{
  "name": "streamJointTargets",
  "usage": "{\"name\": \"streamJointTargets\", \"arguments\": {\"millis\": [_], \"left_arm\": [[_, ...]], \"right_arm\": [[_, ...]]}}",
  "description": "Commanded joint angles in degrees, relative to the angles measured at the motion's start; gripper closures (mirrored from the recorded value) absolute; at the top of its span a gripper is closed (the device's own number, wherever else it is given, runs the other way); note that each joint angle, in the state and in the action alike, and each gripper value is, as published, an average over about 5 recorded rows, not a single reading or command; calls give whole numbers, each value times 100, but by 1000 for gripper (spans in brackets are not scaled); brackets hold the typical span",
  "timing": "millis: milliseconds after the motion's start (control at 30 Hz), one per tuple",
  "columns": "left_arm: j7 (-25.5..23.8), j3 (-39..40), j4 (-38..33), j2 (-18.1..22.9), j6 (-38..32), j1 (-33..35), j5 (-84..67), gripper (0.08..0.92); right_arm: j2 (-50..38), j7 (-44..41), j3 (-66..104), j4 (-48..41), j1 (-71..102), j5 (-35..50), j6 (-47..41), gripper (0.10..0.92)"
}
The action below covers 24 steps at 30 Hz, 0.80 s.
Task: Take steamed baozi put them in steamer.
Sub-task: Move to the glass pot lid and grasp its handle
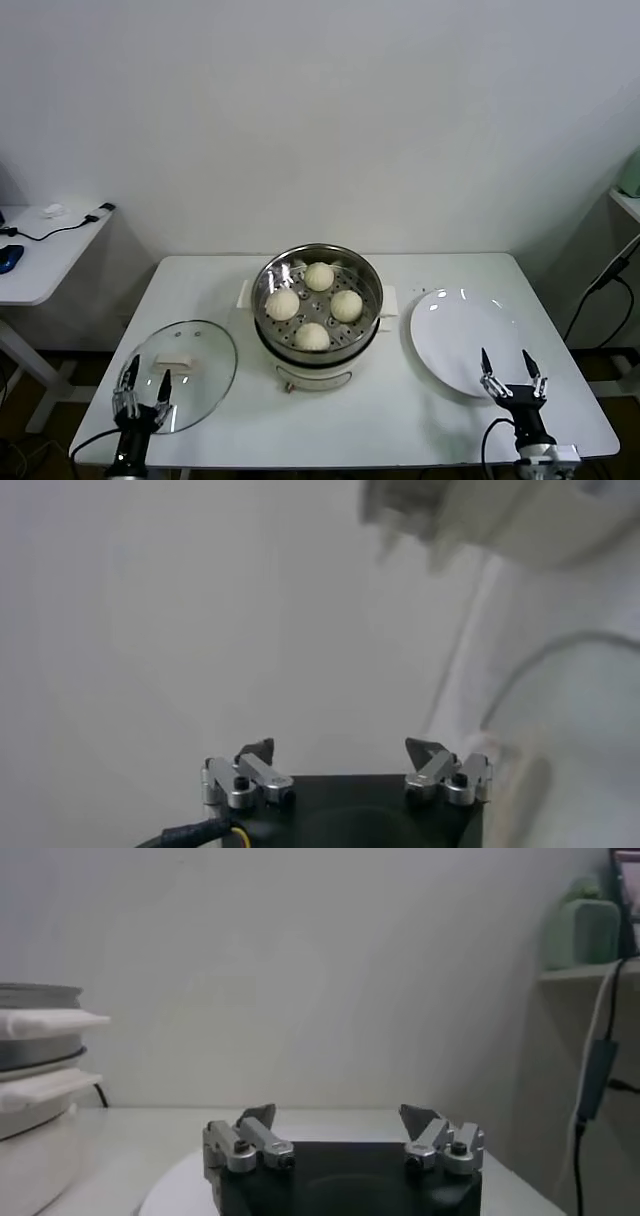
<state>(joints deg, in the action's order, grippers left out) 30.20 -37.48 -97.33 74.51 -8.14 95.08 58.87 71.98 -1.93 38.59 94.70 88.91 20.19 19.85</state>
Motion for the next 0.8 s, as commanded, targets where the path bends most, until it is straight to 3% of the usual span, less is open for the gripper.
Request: {"name": "streamJointTargets", "arguments": {"millis": [33,800], "left_arm": [[520,-27,1219,-217,296,-466,1589,177],[-238,198,1666,-392,329,-1442,1346,177]], "right_arm": [[458,68,157,53,245,-228,188,203],[491,-147,205,129,445,-7,212,203]]}}
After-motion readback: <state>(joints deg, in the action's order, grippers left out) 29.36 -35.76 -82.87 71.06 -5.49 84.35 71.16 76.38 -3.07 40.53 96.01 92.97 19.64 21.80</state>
